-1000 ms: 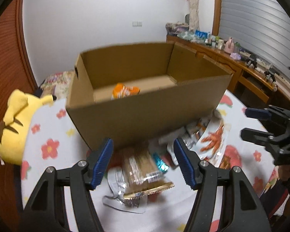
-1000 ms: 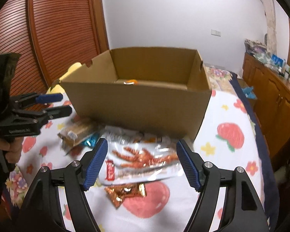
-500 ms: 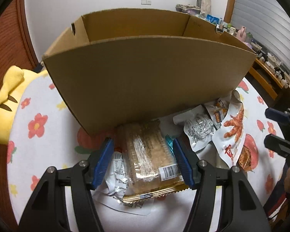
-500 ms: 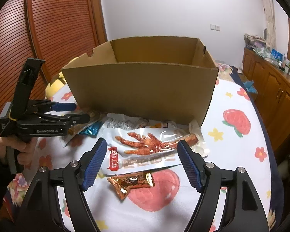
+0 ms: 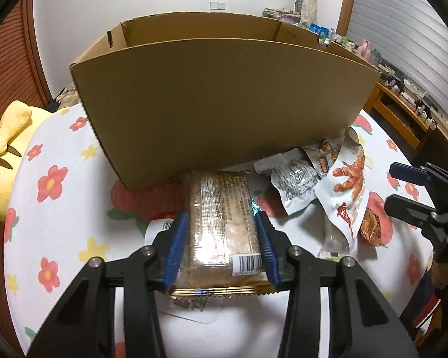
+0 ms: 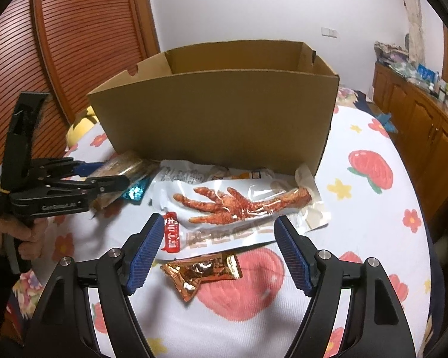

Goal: Organize snacks
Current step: 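Grasp the wafer bar pack with the left tool, then grasp the clear chicken-feet pack with the right tool and lift it while the left tool holds the wafer pack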

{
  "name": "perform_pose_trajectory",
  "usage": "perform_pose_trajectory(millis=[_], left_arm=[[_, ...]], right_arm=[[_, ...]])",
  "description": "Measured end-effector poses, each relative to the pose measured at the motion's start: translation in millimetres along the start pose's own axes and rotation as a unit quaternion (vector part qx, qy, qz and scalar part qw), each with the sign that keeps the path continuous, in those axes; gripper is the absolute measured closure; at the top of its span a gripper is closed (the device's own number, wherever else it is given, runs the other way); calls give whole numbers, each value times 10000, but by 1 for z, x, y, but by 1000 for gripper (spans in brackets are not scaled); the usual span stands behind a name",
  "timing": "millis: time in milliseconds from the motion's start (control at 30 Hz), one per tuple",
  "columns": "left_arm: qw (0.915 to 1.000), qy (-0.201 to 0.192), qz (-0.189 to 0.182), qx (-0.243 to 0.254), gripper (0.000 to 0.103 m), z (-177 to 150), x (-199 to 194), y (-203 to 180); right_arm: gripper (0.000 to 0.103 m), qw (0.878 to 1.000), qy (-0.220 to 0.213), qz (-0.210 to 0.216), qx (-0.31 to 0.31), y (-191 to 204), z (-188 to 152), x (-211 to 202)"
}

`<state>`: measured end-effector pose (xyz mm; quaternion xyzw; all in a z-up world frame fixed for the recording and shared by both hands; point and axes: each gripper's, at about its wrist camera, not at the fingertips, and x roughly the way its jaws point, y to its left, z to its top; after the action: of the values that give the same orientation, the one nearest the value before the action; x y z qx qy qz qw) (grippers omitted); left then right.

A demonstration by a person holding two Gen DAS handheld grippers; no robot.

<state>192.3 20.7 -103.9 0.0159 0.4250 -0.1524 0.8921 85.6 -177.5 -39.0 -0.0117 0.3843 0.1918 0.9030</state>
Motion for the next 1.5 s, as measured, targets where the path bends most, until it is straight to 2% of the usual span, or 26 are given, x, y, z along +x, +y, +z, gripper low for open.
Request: perform_pose_trajectory(millis=[533, 800, 967, 1500], left_arm=[[9988, -481, 124, 33, 54, -19, -6, -4], [9986, -519, 99, -37, 54, -19, -5, -3], [9987, -504, 89, -44, 53, -20, -4, -2], [9987, -497, 114, -33, 53, -21, -4, -2]], right_arm=[[24, 9981, 202, -158, 564, -20, -6, 24], [23, 9958, 37, -628, 665, -26, 13, 32], [21, 9945, 242, -823, 594, -25, 19, 47], [17, 9925, 363, -1036, 547, -47, -7, 18]])
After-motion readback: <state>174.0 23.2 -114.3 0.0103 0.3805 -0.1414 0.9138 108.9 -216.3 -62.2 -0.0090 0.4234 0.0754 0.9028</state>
